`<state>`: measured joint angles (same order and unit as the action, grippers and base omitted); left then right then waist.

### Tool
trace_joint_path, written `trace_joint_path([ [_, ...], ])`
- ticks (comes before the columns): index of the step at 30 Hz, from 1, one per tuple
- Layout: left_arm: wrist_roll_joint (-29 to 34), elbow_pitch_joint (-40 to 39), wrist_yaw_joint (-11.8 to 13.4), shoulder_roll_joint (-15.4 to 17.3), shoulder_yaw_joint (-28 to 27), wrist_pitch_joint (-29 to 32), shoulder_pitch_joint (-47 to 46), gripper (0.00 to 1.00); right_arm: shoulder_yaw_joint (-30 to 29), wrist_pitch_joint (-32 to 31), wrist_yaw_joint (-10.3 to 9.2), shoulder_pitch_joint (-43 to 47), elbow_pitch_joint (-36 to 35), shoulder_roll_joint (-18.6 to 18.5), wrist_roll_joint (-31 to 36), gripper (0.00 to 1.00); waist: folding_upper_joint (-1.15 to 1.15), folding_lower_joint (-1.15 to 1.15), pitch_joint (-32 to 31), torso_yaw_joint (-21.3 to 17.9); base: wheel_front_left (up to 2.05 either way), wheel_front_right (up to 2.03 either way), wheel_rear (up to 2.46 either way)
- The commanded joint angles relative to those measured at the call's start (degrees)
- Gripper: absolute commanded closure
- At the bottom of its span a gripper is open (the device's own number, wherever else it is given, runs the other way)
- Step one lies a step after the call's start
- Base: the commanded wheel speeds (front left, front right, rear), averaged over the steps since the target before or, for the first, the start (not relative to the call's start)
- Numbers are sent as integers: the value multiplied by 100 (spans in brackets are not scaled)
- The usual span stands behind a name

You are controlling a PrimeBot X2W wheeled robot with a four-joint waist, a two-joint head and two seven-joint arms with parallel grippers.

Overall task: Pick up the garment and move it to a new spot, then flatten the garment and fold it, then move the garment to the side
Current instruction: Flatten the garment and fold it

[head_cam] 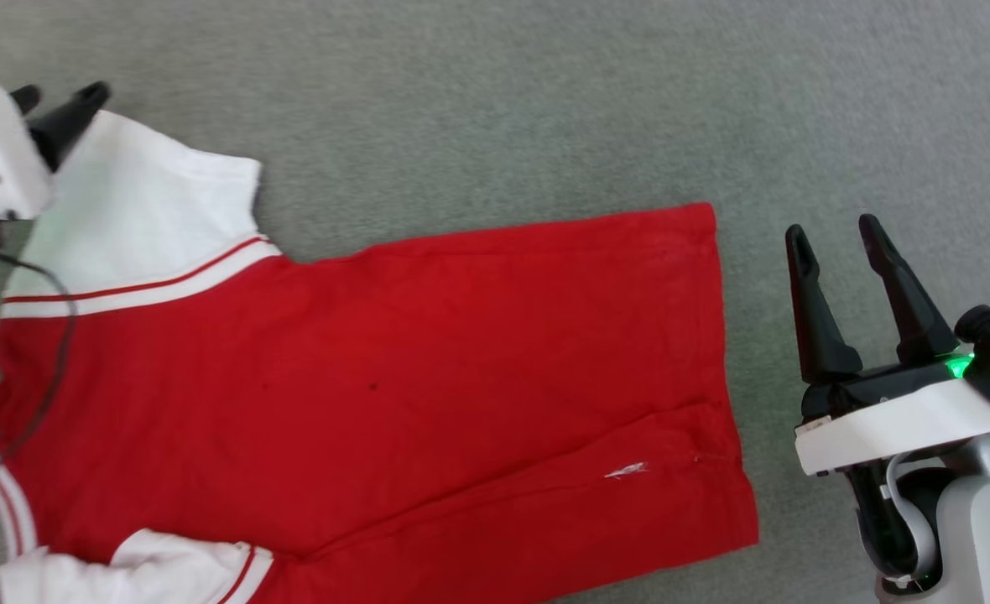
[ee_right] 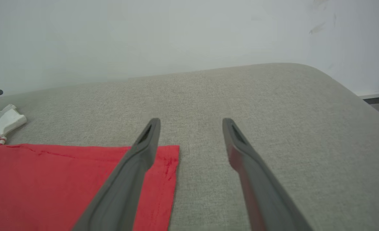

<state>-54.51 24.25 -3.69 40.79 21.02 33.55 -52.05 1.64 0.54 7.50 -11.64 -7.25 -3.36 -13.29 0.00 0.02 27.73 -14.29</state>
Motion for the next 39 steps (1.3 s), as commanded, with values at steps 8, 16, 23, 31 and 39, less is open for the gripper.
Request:
trace_joint_path([
  [8, -204, 349, 135, 477, 242, 1472, -167, 0, 63, 68, -2, 56, 84, 56, -226, 0, 0, -2, 486, -390, 0, 0, 0],
  [16, -375, 555, 259, 246, 496, 2023, 146, 100, 119, -71, -2, -120, 199, 56, -505, 0, 0, -2, 582, -393, 0, 0, 0],
  [23, -234, 619, 196, 117, 430, 1506, -56, 100, 218, -1176, -2, -576, 499, -114, -1130, 0, 0, -2, 370, -202, 0, 0, 0],
  [31, -47, 499, 18, -153, 451, 994, -626, 100, 180, -3486, -2, -1448, 1026, -639, -1618, 0, 0, -2, 177, 328, 0, 0, 0],
  [39, 53, 229, -151, -368, 574, 648, -739, 100, 168, -5011, -2, -1918, 1517, -717, -1486, 0, 0, -2, 192, 779, 0, 0, 0],
])
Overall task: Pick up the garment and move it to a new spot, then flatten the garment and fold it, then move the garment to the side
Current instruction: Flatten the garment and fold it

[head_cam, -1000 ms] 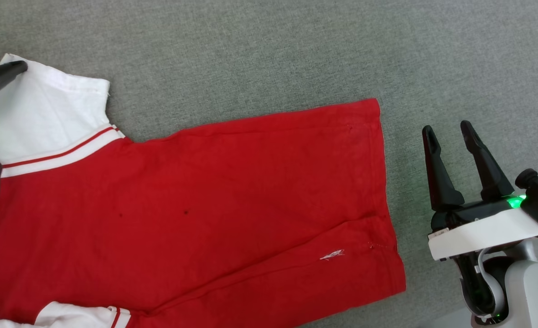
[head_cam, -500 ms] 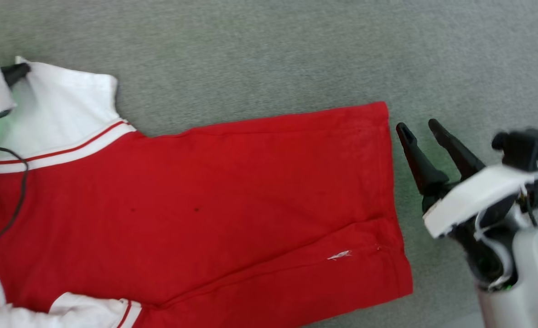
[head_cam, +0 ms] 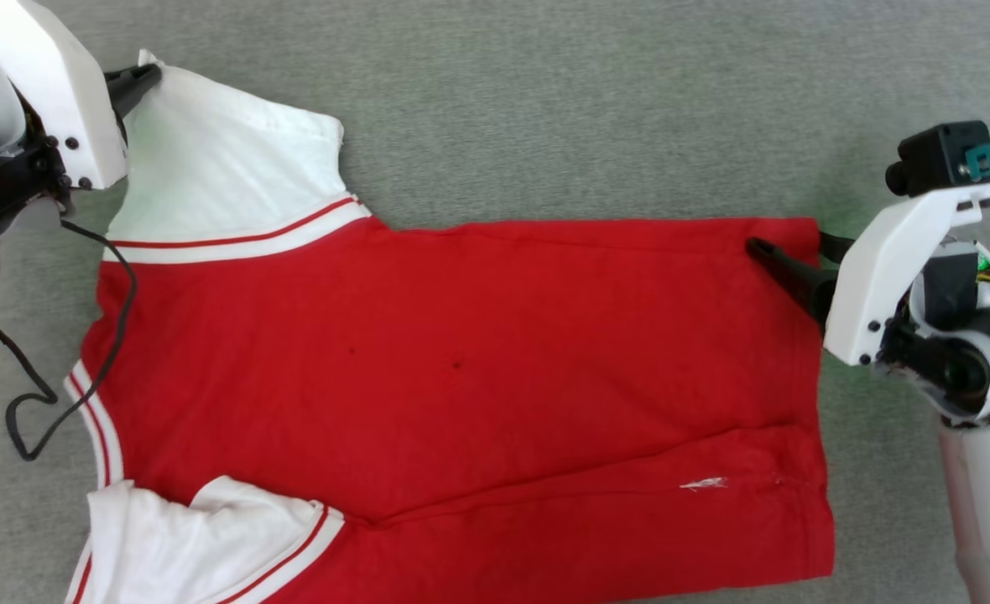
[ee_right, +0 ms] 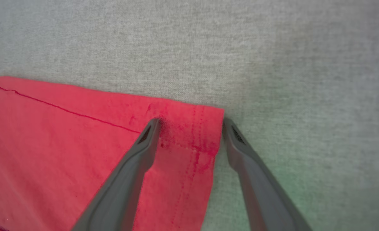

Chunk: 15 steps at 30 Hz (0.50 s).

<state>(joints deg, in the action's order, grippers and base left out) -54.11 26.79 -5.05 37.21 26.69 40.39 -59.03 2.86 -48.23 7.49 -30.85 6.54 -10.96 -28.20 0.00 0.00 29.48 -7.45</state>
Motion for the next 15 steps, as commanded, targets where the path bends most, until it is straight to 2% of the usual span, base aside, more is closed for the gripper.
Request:
trace_joint_path([
  [1, 17, -67, -39, -20, 11, -75, -36, 100, 50, -320, 0, 7, 253, 77, 6, 0, 0, 0, 24, 128, 0, 0, 0],
  [3, 31, -127, -51, -30, 28, -134, -23, 100, 58, -648, 0, 31, 469, 140, 44, 0, 0, 0, 36, 188, 0, 0, 0],
  [4, 34, -146, -66, -30, 34, -163, -18, 100, 58, -821, 0, 51, 575, 176, 53, 49, 0, 0, 39, 215, 0, 0, 0],
  [6, 42, -195, -95, -46, 57, -214, -2, 100, 63, -1024, 0, 53, 704, 242, 32, 100, 0, 0, 38, 262, 0, 0, 0],
  [11, 41, -271, -125, -63, 94, -357, 87, 100, 12, -1125, 0, -124, 639, 195, 76, 100, 0, 0, -7, 334, 0, 0, 0],
  [15, 49, -320, -141, -52, 66, -584, 192, 100, -25, -850, 0, -257, 347, 30, 136, 100, 0, 0, -143, 382, 0, 0, 0],
])
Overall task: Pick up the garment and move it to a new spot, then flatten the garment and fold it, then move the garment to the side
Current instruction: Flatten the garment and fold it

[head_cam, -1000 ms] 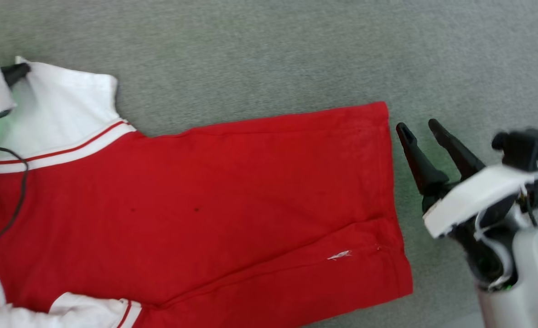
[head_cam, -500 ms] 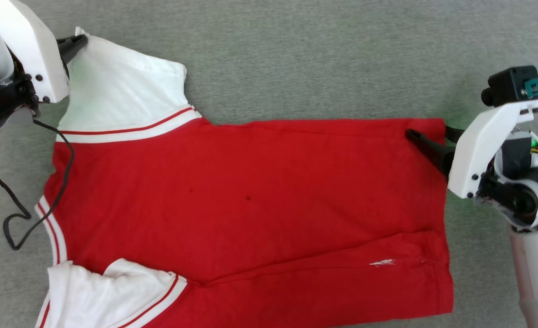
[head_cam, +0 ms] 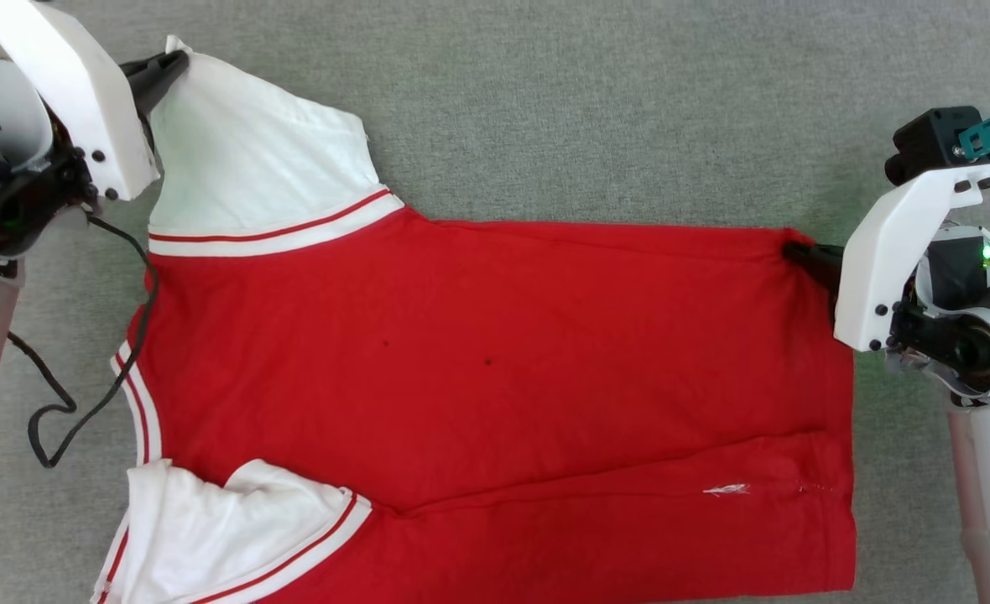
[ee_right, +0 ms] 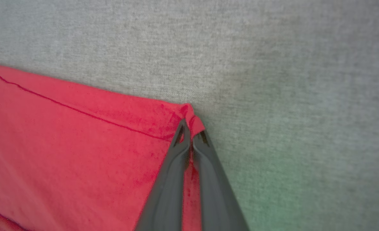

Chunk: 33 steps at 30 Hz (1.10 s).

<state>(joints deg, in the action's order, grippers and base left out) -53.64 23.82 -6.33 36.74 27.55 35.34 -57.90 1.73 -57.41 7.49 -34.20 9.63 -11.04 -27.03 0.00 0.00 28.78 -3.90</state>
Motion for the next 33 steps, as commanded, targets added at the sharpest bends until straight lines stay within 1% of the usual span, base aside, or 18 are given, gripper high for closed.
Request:
trace_joint_path([
  [1, -8, -24, -14, -10, -31, -149, 138, 100, 56, 143, 0, 80, -33, 2, 36, 100, 0, 0, -145, 45, 0, 0, 0],
  [4, -59, -77, -20, -12, -99, -417, 364, 100, -65, 396, -1, 170, -250, -137, 114, 100, 0, 0, -401, 104, 0, 0, 0],
  [9, -194, -319, 63, -47, -250, -916, 1069, 100, -345, 754, -1, 573, -421, -202, 194, 100, 0, 0, -1006, 264, 0, 0, 0],
  [16, -444, -979, 447, 92, -500, -1544, 2692, 100, -736, 880, -1, 1574, -458, -139, 112, 100, 0, 0, -1824, 499, 0, 0, 0],
  [23, -719, -1606, 927, 166, -666, -1930, 4379, 100, -861, 1125, -2, 2465, -445, -28, -5, 100, 0, 0, -2224, 669, 0, 0, 0],
  [27, -849, -1756, 1123, 77, -606, -2020, 5160, 100, -873, 1332, -2, 2864, -355, 15, -48, 100, 0, 0, -2351, 696, 0, 0, 0],
  [29, -945, -1723, 1158, -82, -504, -2027, 5485, 100, -905, 1487, -2, 3036, -267, 34, -9, 100, 0, 0, -2397, 697, 0, 0, 0],
  [31, -936, -1673, 1173, -122, -435, -2027, 5612, 100, -925, 1568, -2, 3138, -217, 70, -12, 100, 0, 0, -2424, 697, 0, 0, 0],
  [32, -956, -1630, 1171, -186, -403, -2055, 5695, 100, -943, 1672, -2, 3211, -188, 73, 33, 97, 0, 0, -2450, 704, 0, 0, 0],
  [33, -1001, -1570, 1154, -286, -337, -2061, 5777, 100, -941, 1742, -2, 3297, -121, 97, 39, 70, 0, 0, -2498, 710, 0, 0, 0],
])
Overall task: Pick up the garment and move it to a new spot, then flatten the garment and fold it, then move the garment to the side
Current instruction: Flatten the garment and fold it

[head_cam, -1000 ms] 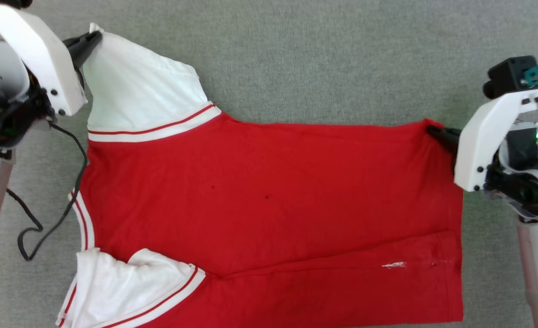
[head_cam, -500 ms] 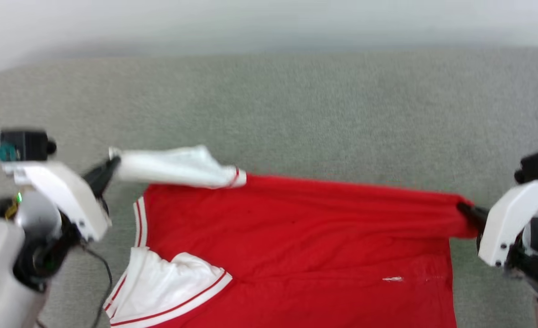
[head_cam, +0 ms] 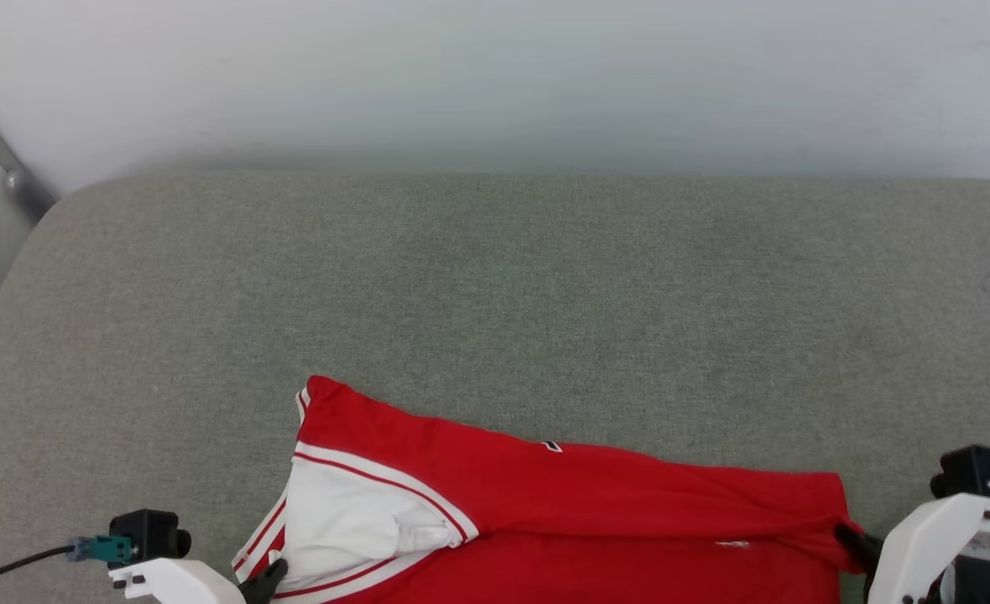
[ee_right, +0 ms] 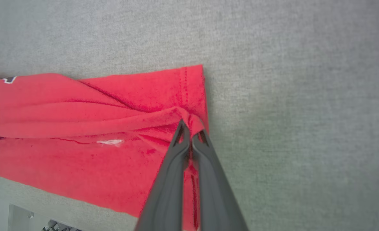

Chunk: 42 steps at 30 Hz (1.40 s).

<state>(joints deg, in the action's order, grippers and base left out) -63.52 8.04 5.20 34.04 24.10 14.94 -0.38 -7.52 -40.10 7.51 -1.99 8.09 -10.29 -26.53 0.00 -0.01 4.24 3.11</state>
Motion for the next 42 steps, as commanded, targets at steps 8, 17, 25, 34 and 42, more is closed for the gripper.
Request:
trace_joint_path([
  [8, 238, 404, -110, -455, 136, -720, 221, 0, 177, 640, -3, 609, 97, 39, -117, 0, 0, 1, -386, -84, 0, 0, 0],
  [17, 932, -102, 146, -464, 81, -1638, 72, 0, -82, 860, -3, 757, -733, -77, -126, 0, 0, 1, -642, -218, 0, 0, 0],
  [25, 1984, -615, 571, -380, 146, -2539, -201, 0, -610, -177, -3, 519, -1053, -297, -28, 0, 0, 1, -661, -130, 0, 0, 0],
  [34, 2719, -1034, 836, -549, 4, -2981, -329, 0, -981, -1398, -4, 722, -1014, -94, 24, 0, 0, 1, -434, 359, 0, 0, 0],
  [42, 3033, -1276, 710, -761, -219, -3018, -489, 0, -895, -1489, -4, 561, -623, 257, -107, 0, 0, 1, 9, 648, 0, 0, 0],
])
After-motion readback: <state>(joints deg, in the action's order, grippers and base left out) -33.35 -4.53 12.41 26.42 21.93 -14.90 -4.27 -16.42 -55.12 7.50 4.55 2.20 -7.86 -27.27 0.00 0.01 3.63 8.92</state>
